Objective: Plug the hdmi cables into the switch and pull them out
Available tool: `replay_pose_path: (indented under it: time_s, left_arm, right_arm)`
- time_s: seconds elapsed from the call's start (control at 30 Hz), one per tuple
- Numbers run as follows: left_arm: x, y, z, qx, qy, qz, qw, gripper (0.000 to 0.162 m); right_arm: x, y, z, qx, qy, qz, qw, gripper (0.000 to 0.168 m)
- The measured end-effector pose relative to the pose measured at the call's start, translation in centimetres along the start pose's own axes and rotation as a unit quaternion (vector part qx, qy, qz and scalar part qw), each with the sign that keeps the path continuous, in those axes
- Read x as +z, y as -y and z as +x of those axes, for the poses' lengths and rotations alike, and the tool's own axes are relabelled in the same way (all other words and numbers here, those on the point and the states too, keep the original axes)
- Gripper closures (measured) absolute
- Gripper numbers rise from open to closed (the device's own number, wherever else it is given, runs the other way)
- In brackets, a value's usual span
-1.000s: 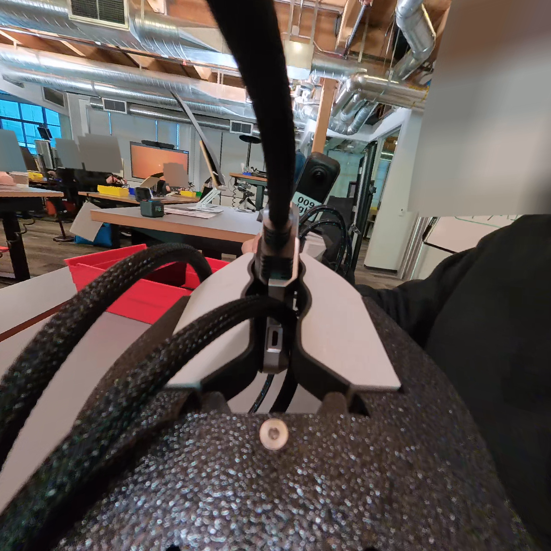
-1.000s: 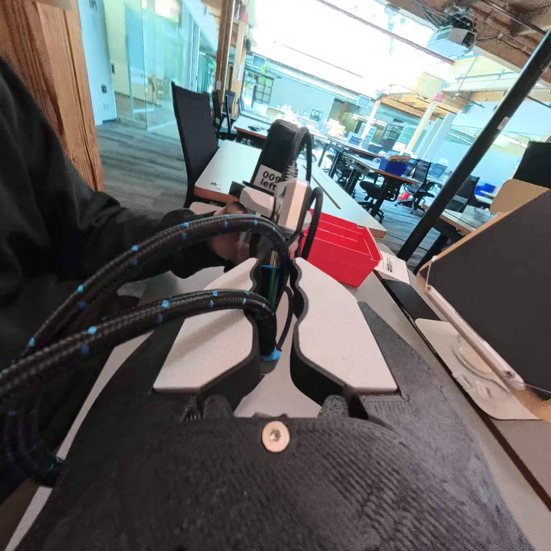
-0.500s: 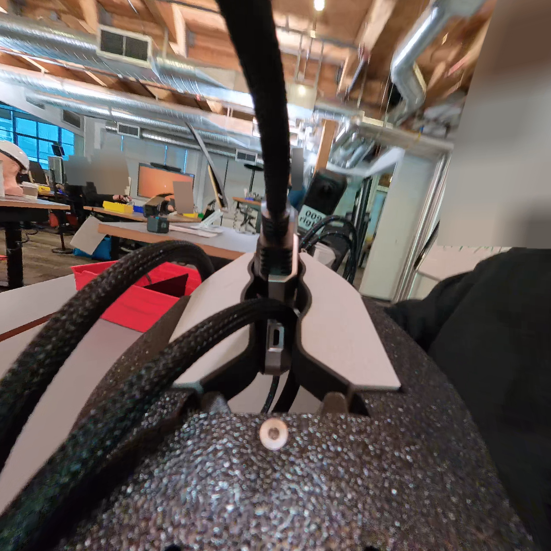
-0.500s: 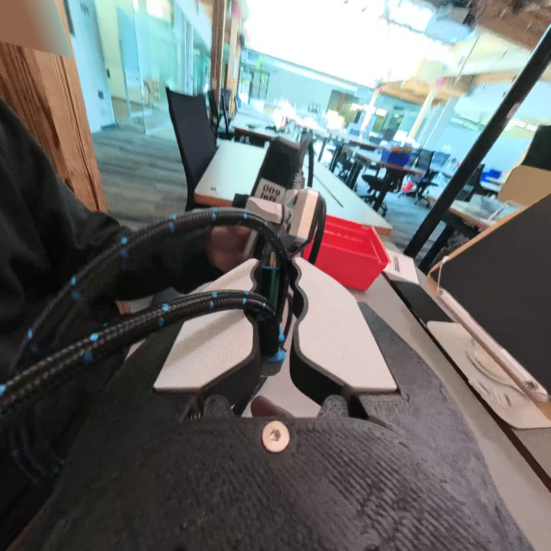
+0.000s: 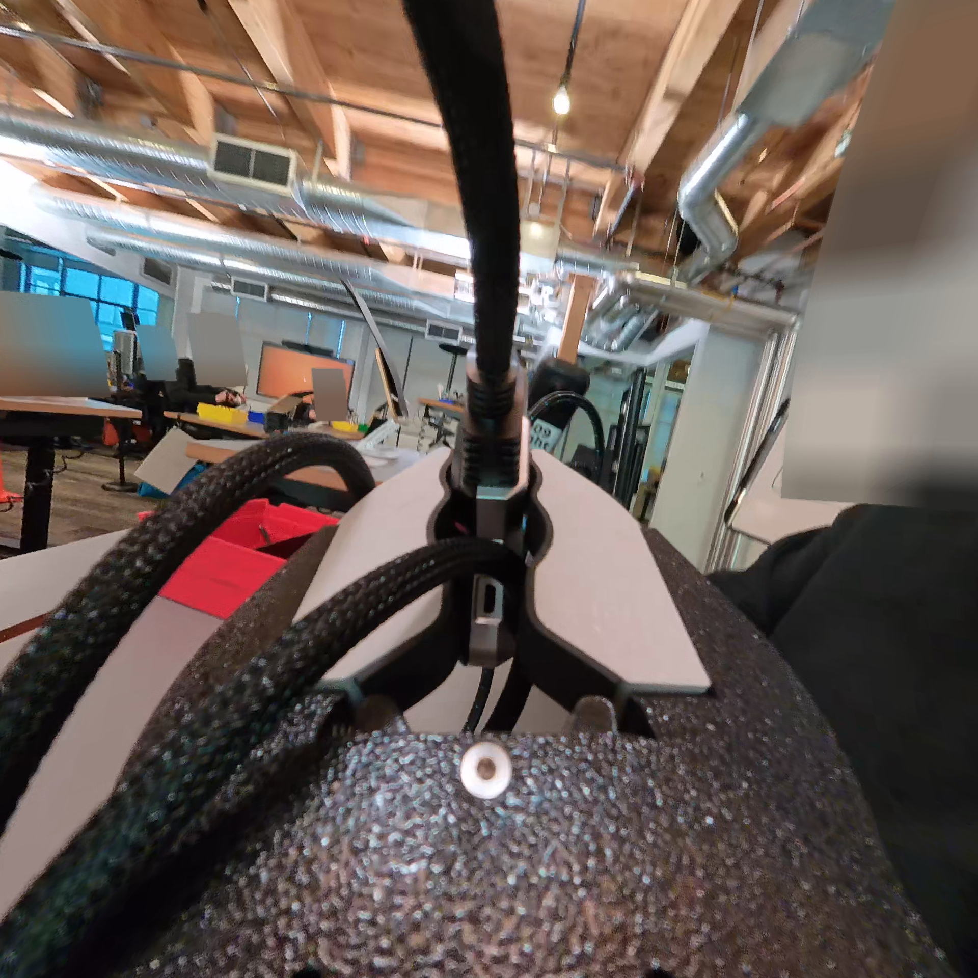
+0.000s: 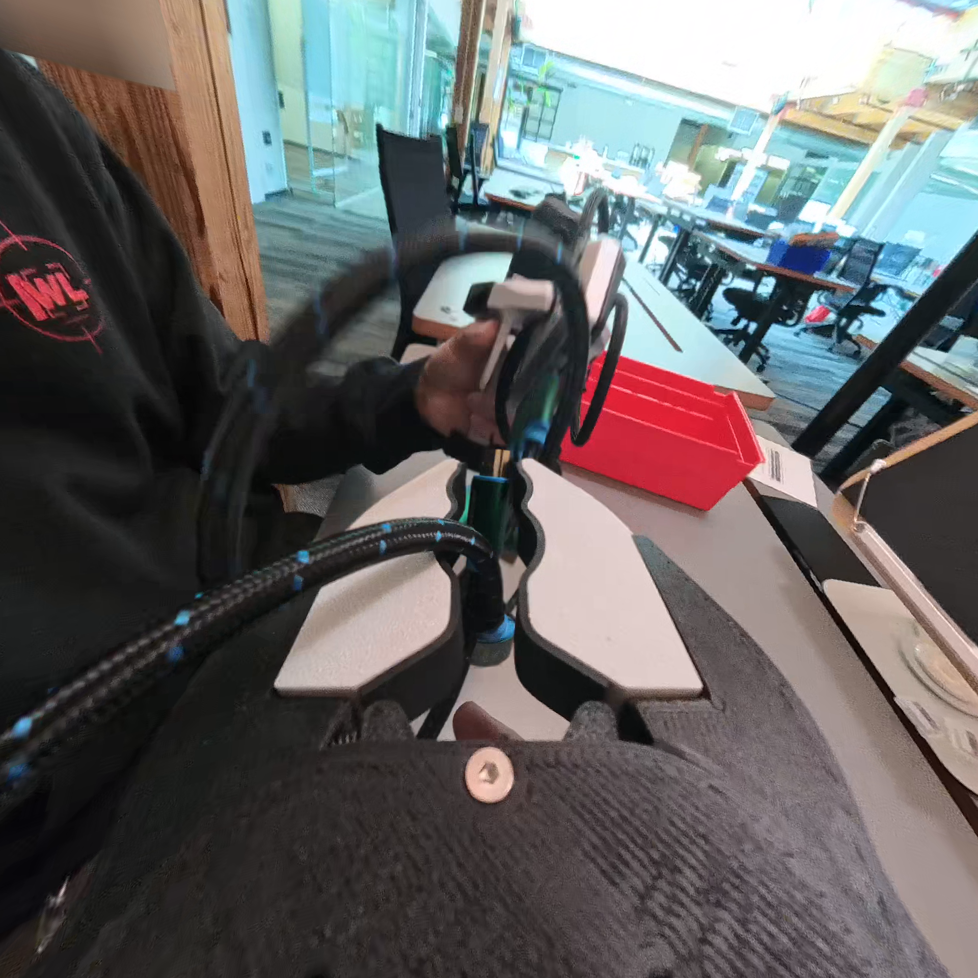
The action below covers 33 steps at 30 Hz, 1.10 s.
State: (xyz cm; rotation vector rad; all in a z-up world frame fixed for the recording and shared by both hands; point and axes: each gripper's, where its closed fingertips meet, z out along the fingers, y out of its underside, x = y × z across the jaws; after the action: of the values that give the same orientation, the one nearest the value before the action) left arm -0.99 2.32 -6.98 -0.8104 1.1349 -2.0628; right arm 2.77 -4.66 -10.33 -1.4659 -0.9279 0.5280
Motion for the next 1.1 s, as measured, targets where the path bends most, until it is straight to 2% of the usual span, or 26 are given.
replay_pose_path:
  time_s: [0.2, 0.27, 0.4, 0.47, 0.57, 0.7, 0.8, 0.9, 1.07, 1.1]
  left_arm:
    - [-1.0, 1.5, 0.0, 0.012, 0.017, 0.023, 1.0, 0.141]
    - [-1.7, 2.4, -0.1, 0.024, 0.032, 0.038, 0.998, 0.14]
    - [-3.2, 3.4, -0.2, 0.043, 0.054, 0.041, 0.997, 0.14]
    - [-3.7, 3.1, -0.5, 0.053, 0.071, 0.029, 0.996, 0.14]
    - [-4.2, 2.3, -0.6, 0.055, 0.079, 0.016, 0.995, 0.14]
    - [-4.3, 1.5, -0.6, 0.045, 0.069, 0.017, 0.996, 0.14]
    - [-4.2, 1.0, -1.0, 0.033, 0.065, 0.013, 0.997, 0.14]
    - [-4.0, 0.3, -1.4, 0.024, 0.063, 0.002, 0.998, 0.14]
    - [-3.7, -0.6, -1.9, 0.018, 0.061, -0.014, 0.998, 0.14]
    - [-3.6, -0.7, -2.0, 0.013, 0.06, -0.014, 0.998, 0.14]
  right_arm:
    - [-0.4, -1.3, 1.9, -0.045, -0.081, -0.064, 0.994, 0.156]
    - [-1.6, -1.7, 3.2, -0.051, -0.114, -0.086, 0.988, 0.156]
    - [-6.2, -0.9, 8.1, -0.058, -0.25, -0.108, 0.961, 0.156]
    - [-10.5, -0.6, 12.0, -0.087, -0.355, -0.165, 0.916, 0.156]
    - [-18.3, -0.8, 17.5, -0.134, -0.483, -0.285, 0.817, 0.156]
    - [-25.7, -4.3, 22.4, -0.094, -0.556, -0.377, 0.735, 0.156]
    - [-28.3, -11.0, 23.3, -0.011, -0.523, -0.469, 0.711, 0.156]
    - [-30.5, -17.8, 22.2, 0.071, -0.465, -0.574, 0.671, 0.155]
    - [-31.6, -24.8, 20.4, 0.187, -0.404, -0.626, 0.64, 0.15]
    - [-31.6, -25.6, 20.3, 0.2, -0.399, -0.625, 0.64, 0.14]
